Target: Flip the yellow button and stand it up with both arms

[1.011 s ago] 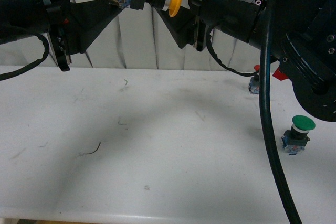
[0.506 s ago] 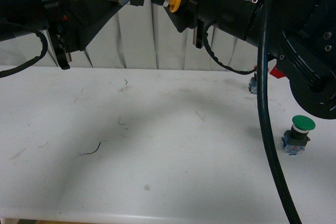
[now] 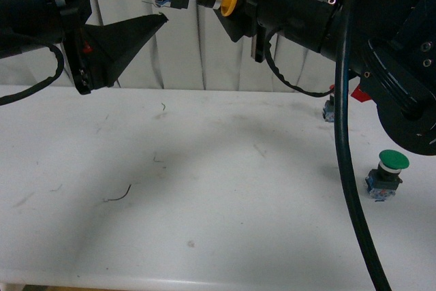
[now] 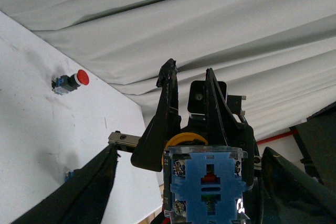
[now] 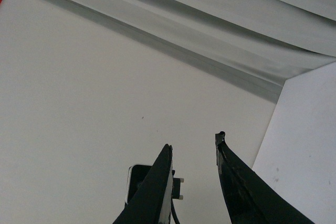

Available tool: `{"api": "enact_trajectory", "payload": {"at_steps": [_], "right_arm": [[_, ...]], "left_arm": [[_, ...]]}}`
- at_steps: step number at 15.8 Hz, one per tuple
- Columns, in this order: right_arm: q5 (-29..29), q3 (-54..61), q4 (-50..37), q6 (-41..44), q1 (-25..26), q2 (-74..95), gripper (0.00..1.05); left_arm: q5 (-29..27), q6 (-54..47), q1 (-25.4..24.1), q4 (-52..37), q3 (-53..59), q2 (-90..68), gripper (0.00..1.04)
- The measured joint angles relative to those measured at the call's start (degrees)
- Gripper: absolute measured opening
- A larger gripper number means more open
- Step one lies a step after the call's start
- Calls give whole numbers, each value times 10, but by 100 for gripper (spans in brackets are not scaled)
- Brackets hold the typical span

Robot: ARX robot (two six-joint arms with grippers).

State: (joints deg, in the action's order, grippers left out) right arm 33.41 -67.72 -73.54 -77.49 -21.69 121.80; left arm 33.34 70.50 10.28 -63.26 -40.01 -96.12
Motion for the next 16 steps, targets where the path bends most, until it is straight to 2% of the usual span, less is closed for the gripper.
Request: {"api": "enact_trajectory", "payload": {"at_steps": [1, 5, 8, 10, 14, 16], "right_arm": [[0, 0, 0, 0, 0, 0, 26], [0, 1, 0, 1, 2, 0, 26], [-4, 7, 0, 5, 9, 0, 26], [-10, 9, 0, 8, 14, -3, 26], [-28, 10, -1, 12, 27, -9, 26], [-33, 12, 0, 24, 30, -11, 26]], "left_arm": [[-2, 0, -3, 0, 1, 0, 98], [-1, 0, -29, 13, 1, 2, 98], [-2, -48, -75, 99, 1, 30, 98], [-3, -115, -102, 157, 1, 71, 98], [-15, -305, -186, 264, 41, 198, 98], [-22, -518, -233, 391, 85, 341, 98]]}}
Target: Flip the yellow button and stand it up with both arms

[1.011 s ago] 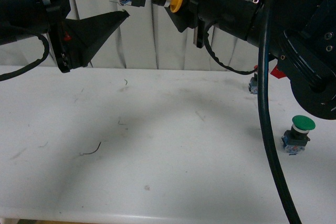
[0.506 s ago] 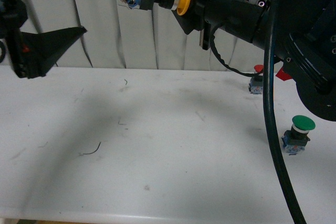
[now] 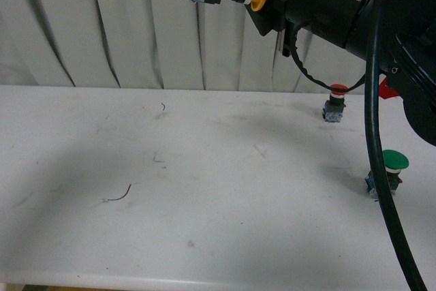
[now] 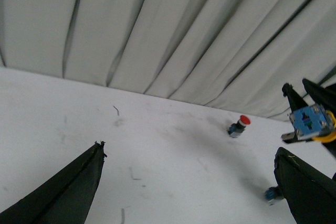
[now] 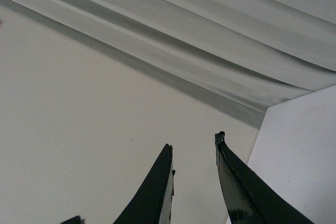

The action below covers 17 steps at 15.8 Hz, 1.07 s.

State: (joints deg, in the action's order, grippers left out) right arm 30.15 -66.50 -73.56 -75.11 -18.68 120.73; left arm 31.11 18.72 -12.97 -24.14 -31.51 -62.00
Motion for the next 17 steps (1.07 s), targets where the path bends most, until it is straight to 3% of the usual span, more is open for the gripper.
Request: {"api": "enact_trajectory", "payload": {"at_steps": [3, 4, 5, 8, 10, 11, 12, 14, 17], "right_arm": [[0, 2, 0, 2, 0, -1, 26], [0, 3, 0, 5, 0, -1, 26], [0, 5, 0, 9, -1, -1, 26], [0, 6, 0, 15, 2, -5, 26], [2, 7, 0, 18, 3, -8, 26], [3, 7, 0, 18, 3, -9, 26], [3, 7, 0, 20, 3, -10, 26], [4, 7, 0, 26, 4, -10, 26], [7, 7, 0, 30, 3, -10, 26]], "left_arm": [[-17, -135, -39, 65, 21, 133, 96], [-112, -156, -10, 51, 49, 181, 83], [-166, -168, 15, 43, 87, 212, 71], [-223, -177, 38, 35, 151, 240, 44], [-241, -177, 61, 29, 190, 281, 18], [-242, -177, 64, 28, 194, 287, 14], [-249, -177, 71, 28, 206, 302, 4], [-307, -178, 124, 36, 231, 329, 2], [-312, -179, 128, 50, 258, 372, 2]]}}
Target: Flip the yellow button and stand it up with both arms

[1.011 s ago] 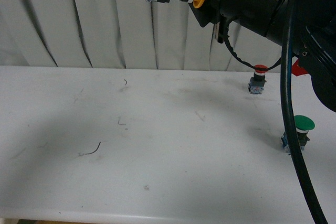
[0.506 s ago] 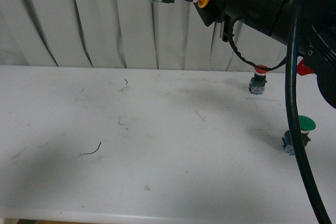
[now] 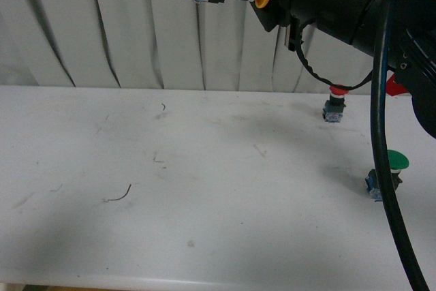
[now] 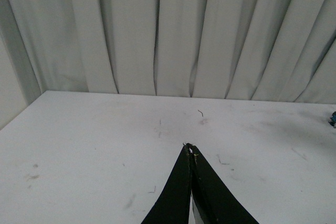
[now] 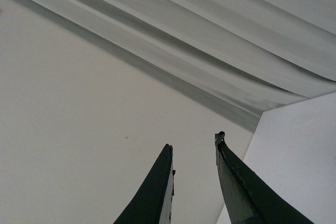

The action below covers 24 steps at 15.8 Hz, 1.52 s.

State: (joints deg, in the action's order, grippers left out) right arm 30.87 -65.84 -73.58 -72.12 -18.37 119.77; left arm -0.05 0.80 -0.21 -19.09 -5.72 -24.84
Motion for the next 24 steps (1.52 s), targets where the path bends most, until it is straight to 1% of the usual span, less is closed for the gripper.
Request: {"api": "enact_trajectory", "payload": {"at_steps": [7, 9, 14, 15, 16, 20, 21, 22, 24], "right_arm": [[0, 0, 0, 2, -4, 0, 26], [0, 2, 0, 2, -4, 0, 26], [0, 6, 0, 2, -5, 0, 26], [0, 7, 0, 3, -5, 0, 26], [0, 8, 0, 6, -5, 0, 26], [-2, 14, 1, 28, -8, -6, 26], [-5, 20, 5, 46, -8, -11, 26], [-14, 21, 41, 71, -7, -24, 26], [-70, 21, 196, 168, 7, -53, 26]], "left_arm": [[0, 0, 2, 54, 33, 86, 2], [1, 0, 2, 57, 52, 109, 2], [0, 0, 2, 92, 52, 150, 2], [0, 0, 2, 156, 51, 193, 2], [0, 0, 2, 194, 52, 242, 2], [0, 0, 2, 191, 52, 243, 2], [0, 0, 2, 193, 52, 243, 5], [0, 0, 2, 193, 52, 243, 17], [0, 0, 2, 193, 52, 243, 39]]}}
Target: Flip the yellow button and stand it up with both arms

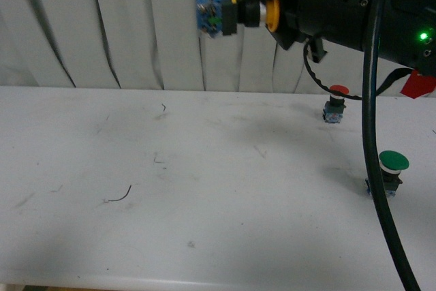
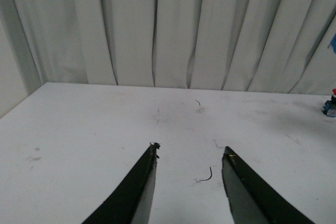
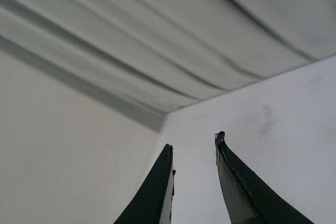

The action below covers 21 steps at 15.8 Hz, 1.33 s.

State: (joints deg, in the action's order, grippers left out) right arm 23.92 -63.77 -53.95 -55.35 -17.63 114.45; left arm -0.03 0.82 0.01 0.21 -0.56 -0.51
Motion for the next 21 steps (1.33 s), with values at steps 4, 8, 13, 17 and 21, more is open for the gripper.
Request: {"api": "enact_trajectory", "payload": {"at_steps": [4, 8, 13, 17, 21], "right_arm": [[-133, -4, 230, 301, 76, -10, 26], [-200, -21, 244, 554, 126, -11, 26], [-194, -47, 261, 633, 151, -9, 26], [-175, -73, 282, 643, 154, 12, 26], [-165, -163, 366, 678, 170, 84, 26]], "left_arm": [[0, 0, 0, 0, 0, 0, 86], [0, 0, 0, 0, 0, 0, 98], [0, 0, 0, 0, 0, 0, 98], [0, 0, 0, 0, 0, 0, 98], [0, 0, 0, 0, 0, 0, 98]]}}
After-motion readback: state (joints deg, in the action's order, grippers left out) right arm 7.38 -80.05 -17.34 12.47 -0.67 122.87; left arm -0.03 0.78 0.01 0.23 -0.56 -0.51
